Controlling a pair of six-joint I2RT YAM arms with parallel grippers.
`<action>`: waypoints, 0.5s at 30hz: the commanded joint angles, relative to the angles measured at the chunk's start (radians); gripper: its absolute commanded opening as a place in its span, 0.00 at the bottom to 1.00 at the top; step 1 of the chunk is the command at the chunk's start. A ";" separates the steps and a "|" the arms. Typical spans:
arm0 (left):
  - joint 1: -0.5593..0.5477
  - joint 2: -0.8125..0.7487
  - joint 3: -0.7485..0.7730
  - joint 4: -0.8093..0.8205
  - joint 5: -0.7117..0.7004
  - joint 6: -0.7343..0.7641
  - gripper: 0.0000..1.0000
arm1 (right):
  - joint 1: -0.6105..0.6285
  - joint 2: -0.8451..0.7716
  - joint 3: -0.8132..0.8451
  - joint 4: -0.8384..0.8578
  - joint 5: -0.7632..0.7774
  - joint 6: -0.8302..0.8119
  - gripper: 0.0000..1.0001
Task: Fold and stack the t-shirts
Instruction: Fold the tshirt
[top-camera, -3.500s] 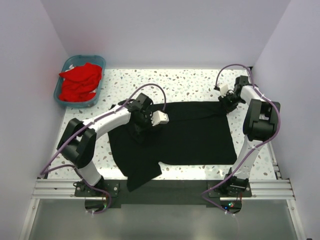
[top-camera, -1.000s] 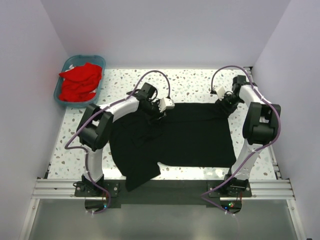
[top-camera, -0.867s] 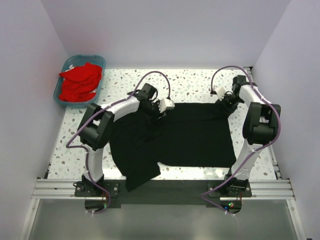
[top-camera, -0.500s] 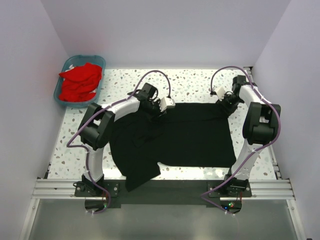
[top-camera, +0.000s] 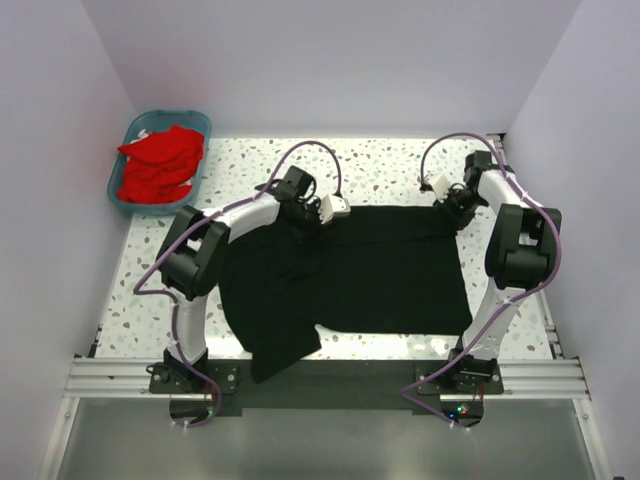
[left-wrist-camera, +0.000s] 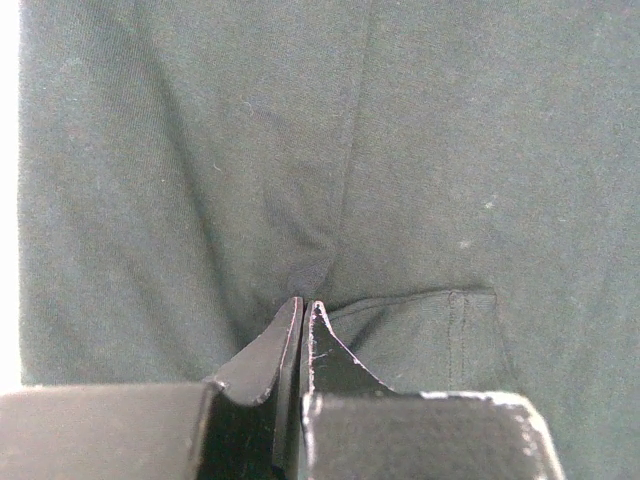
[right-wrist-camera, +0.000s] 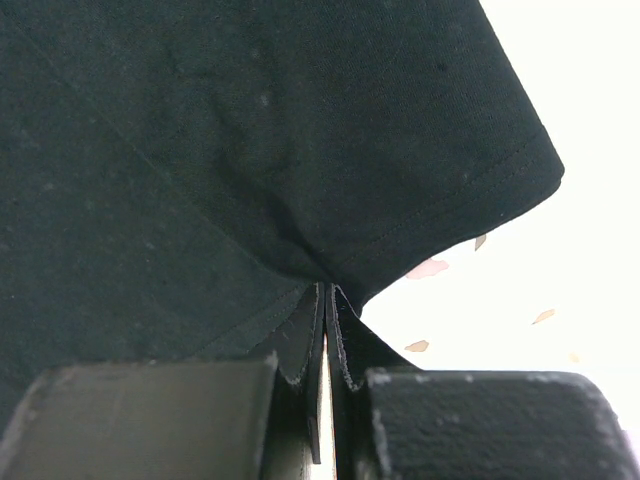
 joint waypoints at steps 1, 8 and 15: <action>0.002 -0.083 0.004 -0.001 0.036 0.016 0.00 | 0.003 -0.028 0.016 -0.004 -0.002 -0.030 0.00; 0.003 -0.139 -0.013 -0.010 0.042 0.015 0.00 | 0.002 -0.064 0.023 -0.035 -0.012 -0.051 0.00; 0.005 -0.154 -0.039 -0.033 0.036 0.031 0.00 | -0.003 -0.085 -0.020 -0.035 0.007 -0.077 0.00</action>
